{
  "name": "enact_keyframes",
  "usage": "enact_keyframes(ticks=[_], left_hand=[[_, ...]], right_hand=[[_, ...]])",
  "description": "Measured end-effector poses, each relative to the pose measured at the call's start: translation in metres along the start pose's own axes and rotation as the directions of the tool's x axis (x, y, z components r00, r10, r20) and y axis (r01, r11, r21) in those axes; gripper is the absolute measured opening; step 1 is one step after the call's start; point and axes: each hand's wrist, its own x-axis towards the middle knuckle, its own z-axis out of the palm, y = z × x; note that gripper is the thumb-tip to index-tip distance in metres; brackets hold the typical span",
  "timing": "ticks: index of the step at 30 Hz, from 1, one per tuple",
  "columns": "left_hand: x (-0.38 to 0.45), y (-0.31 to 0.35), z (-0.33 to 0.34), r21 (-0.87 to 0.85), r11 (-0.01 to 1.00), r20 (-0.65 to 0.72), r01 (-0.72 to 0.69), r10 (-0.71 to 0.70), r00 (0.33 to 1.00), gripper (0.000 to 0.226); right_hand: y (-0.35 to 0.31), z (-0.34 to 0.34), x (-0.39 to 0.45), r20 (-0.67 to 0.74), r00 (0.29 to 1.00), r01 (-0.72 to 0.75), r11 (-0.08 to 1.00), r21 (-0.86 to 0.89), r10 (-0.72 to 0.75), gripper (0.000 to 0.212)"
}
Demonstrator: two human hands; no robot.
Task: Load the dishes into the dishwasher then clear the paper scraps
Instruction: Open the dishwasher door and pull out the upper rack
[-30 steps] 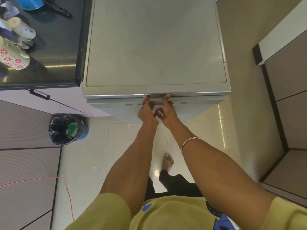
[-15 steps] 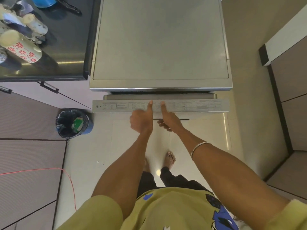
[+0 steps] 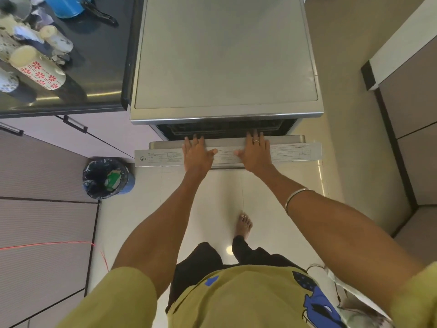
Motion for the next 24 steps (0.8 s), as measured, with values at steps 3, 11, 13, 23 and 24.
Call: enact_keyframes(ticks=[3, 11, 13, 23, 24], left_hand=[[-0.014, -0.003, 0.001, 0.028, 0.999, 0.043, -0.024, 0.022, 0.999, 0.067], [-0.053, -0.023, 0.023, 0.098, 0.992, 0.184, -0.079, 0.06, 0.981, 0.069], [-0.066, -0.033, 0.035, 0.088, 0.991, 0.21, -0.099, 0.078, 0.975, 0.07], [-0.153, -0.107, 0.128, 0.082, 0.969, 0.332, -0.234, 0.195, 0.923, 0.049], [-0.164, -0.115, 0.141, 0.088, 0.967, 0.352, -0.239, 0.194, 0.916, 0.048]], right_hand=[[0.001, 0.011, -0.002, 0.111, 0.994, 0.021, 0.997, -0.074, -0.012, 0.08], [0.005, 0.043, -0.06, 0.138, 0.99, 0.043, 0.986, -0.162, -0.021, 0.08], [0.006, 0.053, -0.079, 0.142, 0.99, 0.045, 0.982, -0.186, -0.019, 0.079], [0.022, 0.149, -0.185, 0.236, 0.971, 0.004, 0.981, -0.196, 0.043, 0.076], [0.025, 0.163, -0.195, 0.269, 0.961, -0.001, 0.979, -0.202, 0.057, 0.076]])
